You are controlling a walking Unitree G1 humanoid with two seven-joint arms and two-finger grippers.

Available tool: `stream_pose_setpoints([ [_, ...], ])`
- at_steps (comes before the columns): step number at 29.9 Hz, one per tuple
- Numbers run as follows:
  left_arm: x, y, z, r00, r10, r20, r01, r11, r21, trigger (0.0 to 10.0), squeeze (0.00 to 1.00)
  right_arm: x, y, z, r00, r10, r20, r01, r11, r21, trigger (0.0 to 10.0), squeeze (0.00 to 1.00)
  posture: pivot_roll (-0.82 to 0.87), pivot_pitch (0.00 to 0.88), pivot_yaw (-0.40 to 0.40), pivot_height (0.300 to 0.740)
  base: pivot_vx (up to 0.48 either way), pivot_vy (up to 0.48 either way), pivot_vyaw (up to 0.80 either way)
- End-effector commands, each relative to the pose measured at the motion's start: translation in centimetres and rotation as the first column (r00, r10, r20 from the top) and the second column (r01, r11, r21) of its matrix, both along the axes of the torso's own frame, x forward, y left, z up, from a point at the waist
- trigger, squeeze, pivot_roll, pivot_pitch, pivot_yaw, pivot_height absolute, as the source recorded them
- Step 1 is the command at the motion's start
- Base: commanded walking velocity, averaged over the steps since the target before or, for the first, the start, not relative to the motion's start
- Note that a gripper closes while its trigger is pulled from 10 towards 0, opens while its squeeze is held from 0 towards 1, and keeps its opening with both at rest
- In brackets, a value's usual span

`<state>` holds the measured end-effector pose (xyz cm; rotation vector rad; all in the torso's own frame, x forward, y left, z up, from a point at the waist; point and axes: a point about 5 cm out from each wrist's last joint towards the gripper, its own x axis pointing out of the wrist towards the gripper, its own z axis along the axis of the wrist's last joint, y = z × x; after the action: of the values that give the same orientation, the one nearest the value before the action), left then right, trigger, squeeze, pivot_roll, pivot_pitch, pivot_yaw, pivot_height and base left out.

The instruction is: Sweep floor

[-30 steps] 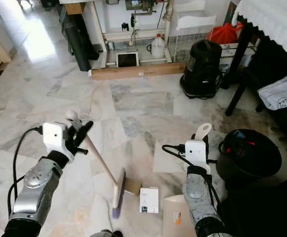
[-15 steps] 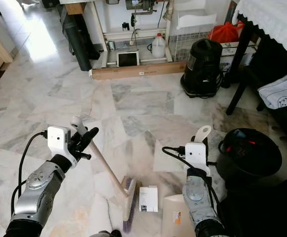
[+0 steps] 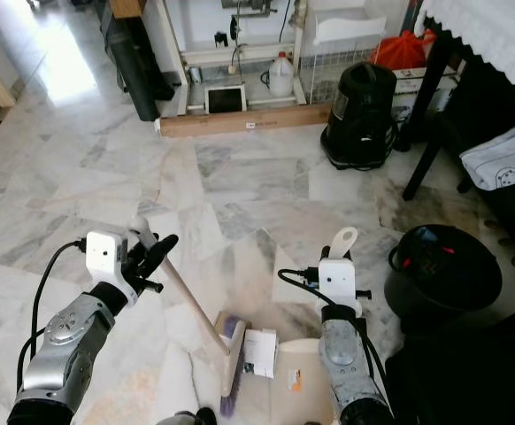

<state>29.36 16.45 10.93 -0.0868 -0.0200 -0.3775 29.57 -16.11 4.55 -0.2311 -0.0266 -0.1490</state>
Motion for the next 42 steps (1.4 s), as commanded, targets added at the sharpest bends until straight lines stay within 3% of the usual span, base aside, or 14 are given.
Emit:
stream_pose_setpoints([
  [1, -0.5, 0.2, -0.4, 0.999, -0.031, -0.036, 0.031, 1.000, -0.004, 10.0, 0.00, -0.7, 0.8, -1.1, 0.998, 0.027, -0.051, -0.027, 0.999, 0.017, 10.0, 0.00, 0.13, 0.239, 0.087, 0.740, 0.000, 0.000, 0.00],
  [15, -0.3, 0.8, 1.1, 0.993, -0.100, -0.058, 0.088, 0.979, -0.185, 10.0, 0.00, -0.6, 1.4, -1.1, 0.998, 0.030, -0.061, -0.029, 0.999, 0.022, 10.0, 0.00, 0.13, 0.246, 0.088, 0.740, 0.000, 0.000, 0.00],
  [27, -0.8, 0.6, 1.8, 0.974, -0.212, -0.076, 0.194, 0.962, -0.194, 10.0, 0.00, 0.2, 1.3, -0.6, 0.998, 0.023, -0.053, -0.022, 1.000, 0.021, 10.0, 0.00, 0.14, 0.221, 0.085, 0.740, 0.000, 0.000, 0.00],
  [35, -1.2, -0.1, 2.6, 0.936, -0.340, -0.091, 0.312, 0.921, -0.235, 10.0, 0.00, 1.3, 1.1, 0.2, 0.999, -0.005, -0.048, 0.008, 0.999, 0.053, 10.0, 0.00, 0.16, 0.183, 0.084, 0.740, 0.000, 0.000, 0.00],
  [38, -0.9, 0.1, 2.9, 0.948, -0.310, -0.076, 0.289, 0.934, -0.212, 10.0, 0.00, 1.6, 0.9, 0.3, 0.999, -0.012, -0.048, 0.015, 0.998, 0.057, 10.0, 0.00, 0.16, 0.171, 0.084, 0.740, 0.000, 0.000, 0.00],
  [42, 0.1, 1.3, 4.2, 0.989, -0.149, 0.012, 0.149, 0.976, -0.158, 10.0, 0.00, 1.9, 0.7, 0.6, 0.999, -0.019, -0.043, 0.022, 0.998, 0.058, 10.0, 0.00, 0.15, 0.148, 0.083, 0.740, 0.000, 0.000, 0.00],
])
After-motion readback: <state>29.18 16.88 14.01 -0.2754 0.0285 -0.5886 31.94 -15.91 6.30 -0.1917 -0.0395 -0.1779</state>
